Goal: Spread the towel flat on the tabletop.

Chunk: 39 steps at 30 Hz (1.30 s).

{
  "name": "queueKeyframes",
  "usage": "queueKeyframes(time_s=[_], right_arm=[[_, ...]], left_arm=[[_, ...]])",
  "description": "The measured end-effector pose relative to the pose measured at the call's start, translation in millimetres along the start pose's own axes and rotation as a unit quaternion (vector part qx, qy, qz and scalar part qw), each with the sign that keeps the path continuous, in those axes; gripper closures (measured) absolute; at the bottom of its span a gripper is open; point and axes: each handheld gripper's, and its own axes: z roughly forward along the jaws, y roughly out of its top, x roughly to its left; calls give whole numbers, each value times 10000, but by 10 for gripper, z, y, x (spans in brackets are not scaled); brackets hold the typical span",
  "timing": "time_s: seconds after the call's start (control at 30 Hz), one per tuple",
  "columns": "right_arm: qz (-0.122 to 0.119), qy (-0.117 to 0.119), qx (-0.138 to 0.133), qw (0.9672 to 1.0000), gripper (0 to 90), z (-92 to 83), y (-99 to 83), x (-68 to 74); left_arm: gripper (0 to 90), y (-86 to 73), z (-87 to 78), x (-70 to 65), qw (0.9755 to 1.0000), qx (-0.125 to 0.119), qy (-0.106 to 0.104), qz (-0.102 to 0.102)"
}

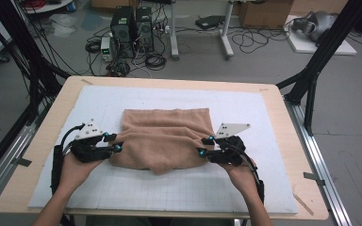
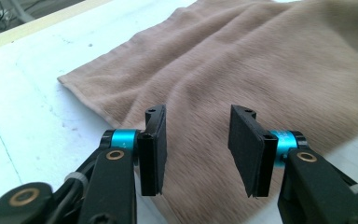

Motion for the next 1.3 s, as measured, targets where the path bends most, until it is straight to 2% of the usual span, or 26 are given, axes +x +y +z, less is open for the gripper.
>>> queueKeyframes(time_s=[0.13, 0.3, 0.4, 0.57, 0.77, 0.87, 1.0, 1.1, 1.3], right_arm=[[-34, 74, -14, 10000, 563, -34, -80, 130], [-82, 170, -43, 9998, 532, -17, -183, 278], [-120, 221, 89, 9996, 528, 59, -259, 343], [-44, 312, 248, 9992, 520, 214, -339, 349], [-127, 268, 511, 9983, 511, 461, -333, 320], [-178, 180, 609, 9978, 524, 552, -320, 307], [-283, 46, 689, 9972, 592, 628, -307, 294], [-317, -66, 696, 9970, 637, 642, -311, 278], [-458, -283, 743, 9958, 737, 662, -307, 296]], left_arm=[[545, -109, -85, -88, 9999, -71, -112, -5], [526, -293, -136, -232, 9997, -22, -212, 112], [521, -375, -117, -273, 9996, 49, -249, 151], [511, -469, 16, -296, 9991, 240, -312, 141], [497, -454, 210, -267, 9980, 544, -270, 186], [542, -454, 268, -249, 9972, 676, -222, 207], [632, -464, 353, -230, 9958, 862, -167, 254], [677, -451, 375, -226, 9960, 853, -128, 215], [751, -445, 399, -238, 9960, 851, -84, 271]])
